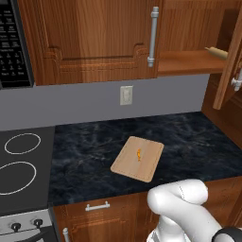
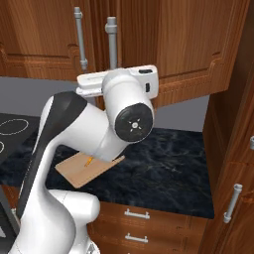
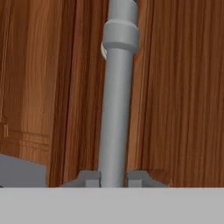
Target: Open the cabinet, retrieve the rolling pin, and place it next to the meat on the cutting board to prepare for tenderizing.
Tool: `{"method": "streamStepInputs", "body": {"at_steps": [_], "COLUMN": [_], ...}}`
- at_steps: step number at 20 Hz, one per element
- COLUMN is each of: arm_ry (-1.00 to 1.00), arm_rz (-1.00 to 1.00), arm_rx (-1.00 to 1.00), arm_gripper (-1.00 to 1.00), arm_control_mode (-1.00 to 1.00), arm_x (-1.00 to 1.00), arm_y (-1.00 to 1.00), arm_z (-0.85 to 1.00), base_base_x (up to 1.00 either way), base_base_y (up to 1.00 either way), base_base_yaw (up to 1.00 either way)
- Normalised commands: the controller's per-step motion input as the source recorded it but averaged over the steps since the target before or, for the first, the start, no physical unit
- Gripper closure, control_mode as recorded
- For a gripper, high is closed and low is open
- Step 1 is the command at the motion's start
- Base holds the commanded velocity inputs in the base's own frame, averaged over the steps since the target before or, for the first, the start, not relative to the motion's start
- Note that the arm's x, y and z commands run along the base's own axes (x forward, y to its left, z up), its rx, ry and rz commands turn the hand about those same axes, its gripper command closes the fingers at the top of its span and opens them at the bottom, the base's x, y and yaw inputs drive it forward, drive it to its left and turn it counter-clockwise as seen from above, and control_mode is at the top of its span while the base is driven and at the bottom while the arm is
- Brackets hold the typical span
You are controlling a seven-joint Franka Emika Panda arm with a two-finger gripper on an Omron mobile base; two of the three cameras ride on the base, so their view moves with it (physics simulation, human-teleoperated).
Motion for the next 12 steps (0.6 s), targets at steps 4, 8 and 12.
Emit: {"method": "streamStepInputs", "body": {"at_steps": [4, 8, 12], "arm_ry": [0.07, 0.01, -0.14], "arm_rz": [0.00, 0.00, 0.00], "arm_rx": [0.00, 0.00, -0.01], "arm_gripper": [-1.00, -1.00, -1.00], "arm_control_mode": [-1.00, -1.00, -1.00], "arm_x": [-0.02, -0.07, -0.84], "arm_y": [-0.01, 0.00, 0.00], "arm_z": [-0.04, -0.01, 0.00], "base_base_x": [0.00, 0.00, 0.00], "base_base_y": [0.00, 0.00, 0.00], "base_base_yaw": [0.00, 0.00, 0.00]}}
